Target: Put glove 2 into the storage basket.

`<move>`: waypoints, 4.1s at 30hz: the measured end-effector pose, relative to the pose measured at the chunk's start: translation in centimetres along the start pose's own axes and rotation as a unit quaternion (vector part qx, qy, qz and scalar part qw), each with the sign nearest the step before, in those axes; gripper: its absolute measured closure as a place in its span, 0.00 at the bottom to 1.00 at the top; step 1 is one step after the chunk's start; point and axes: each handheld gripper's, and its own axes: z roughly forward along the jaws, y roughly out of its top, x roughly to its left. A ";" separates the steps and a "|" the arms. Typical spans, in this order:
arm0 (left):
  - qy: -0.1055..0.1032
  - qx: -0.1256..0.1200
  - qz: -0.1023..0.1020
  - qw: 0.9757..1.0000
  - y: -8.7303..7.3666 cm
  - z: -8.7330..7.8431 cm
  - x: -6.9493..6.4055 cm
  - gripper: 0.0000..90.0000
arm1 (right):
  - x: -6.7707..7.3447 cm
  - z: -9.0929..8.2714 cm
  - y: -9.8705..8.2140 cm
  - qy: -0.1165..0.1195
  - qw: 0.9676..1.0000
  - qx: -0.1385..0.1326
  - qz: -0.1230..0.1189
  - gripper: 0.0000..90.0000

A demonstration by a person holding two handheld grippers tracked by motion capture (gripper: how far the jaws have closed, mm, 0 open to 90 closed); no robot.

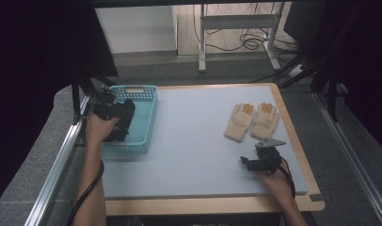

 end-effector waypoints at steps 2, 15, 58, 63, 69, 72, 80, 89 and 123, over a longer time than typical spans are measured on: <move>-0.006 -0.015 0.016 1.000 -0.2 -0.4 -1.0 0.02 | 0.0 0.0 0.0 0.000 1.000 0.000 0.000 0.20; -0.054 -0.078 0.146 0.985 -1.5 -2.8 -10.3 0.01 | 0.0 0.0 0.0 0.000 1.000 0.000 0.000 0.20; -0.081 -0.035 0.181 0.979 -14.0 7.0 -18.1 0.00 | -0.1 0.1 0.1 -0.008 1.000 0.010 0.009 0.11; -0.082 -0.035 0.181 0.979 -14.0 7.0 -18.1 0.00 | -0.2 0.0 0.1 -0.002 1.000 0.006 0.011 0.16; -0.081 -0.035 0.182 0.979 -14.0 7.0 -18.1 0.00 | -0.8 -0.1 0.8 0.011 1.000 0.001 0.016 0.17; -0.081 -0.035 0.183 0.979 -14.0 7.0 -18.1 0.00 | -1.2 -0.3 1.8 0.018 1.000 -0.008 0.014 0.19; -0.081 -0.035 0.182 0.979 -14.0 7.0 -18.1 0.00 | -3.2 0.1 5.7 0.018 0.999 -0.015 0.022 0.30; -0.081 -0.035 0.182 0.979 -14.0 7.0 -18.1 0.00 | -5.2 2.6 9.4 0.003 1.000 -0.002 0.007 0.42; -0.081 -0.035 0.181 0.980 -14.0 7.0 -18.1 0.00 | -5.4 6.7 11.0 0.017 0.999 0.015 -0.038 0.84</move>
